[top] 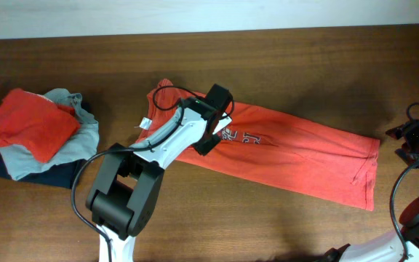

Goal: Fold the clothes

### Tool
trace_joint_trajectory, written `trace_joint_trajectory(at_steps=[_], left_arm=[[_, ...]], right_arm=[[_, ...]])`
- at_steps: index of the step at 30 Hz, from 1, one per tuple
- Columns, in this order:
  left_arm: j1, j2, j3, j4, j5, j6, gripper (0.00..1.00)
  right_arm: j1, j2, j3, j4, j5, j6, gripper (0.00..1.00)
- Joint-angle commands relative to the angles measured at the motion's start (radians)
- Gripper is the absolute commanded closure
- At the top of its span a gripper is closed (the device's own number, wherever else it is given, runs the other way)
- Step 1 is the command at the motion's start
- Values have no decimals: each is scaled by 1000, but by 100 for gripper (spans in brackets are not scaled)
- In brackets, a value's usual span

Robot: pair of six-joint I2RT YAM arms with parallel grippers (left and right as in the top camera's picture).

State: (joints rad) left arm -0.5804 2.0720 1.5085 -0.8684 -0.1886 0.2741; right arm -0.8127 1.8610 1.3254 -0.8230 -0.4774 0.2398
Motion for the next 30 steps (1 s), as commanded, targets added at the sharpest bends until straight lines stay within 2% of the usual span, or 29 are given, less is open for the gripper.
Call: trace_joint_trajectory(at_steps=[1, 6, 10, 15, 20, 30], left_arm=[[2, 6, -6, 39, -11, 20, 59], [2, 10, -6, 72, -13, 19, 65], [-7, 6, -1, 20, -24, 17, 65], [-80, -50, 43, -48, -175, 4, 64], [-147, -62, 38, -38, -122, 4, 64], [-116, 6, 31, 5, -134, -38, 65]], right_arm=[[1, -22, 15, -1, -9, 2, 35], [2, -22, 15, -1, -9, 2, 35], [2, -22, 15, -1, -9, 2, 35], [2, -22, 15, 0, -9, 2, 35], [2, -22, 15, -1, -8, 1, 35], [2, -22, 14, -3, -8, 1, 35]])
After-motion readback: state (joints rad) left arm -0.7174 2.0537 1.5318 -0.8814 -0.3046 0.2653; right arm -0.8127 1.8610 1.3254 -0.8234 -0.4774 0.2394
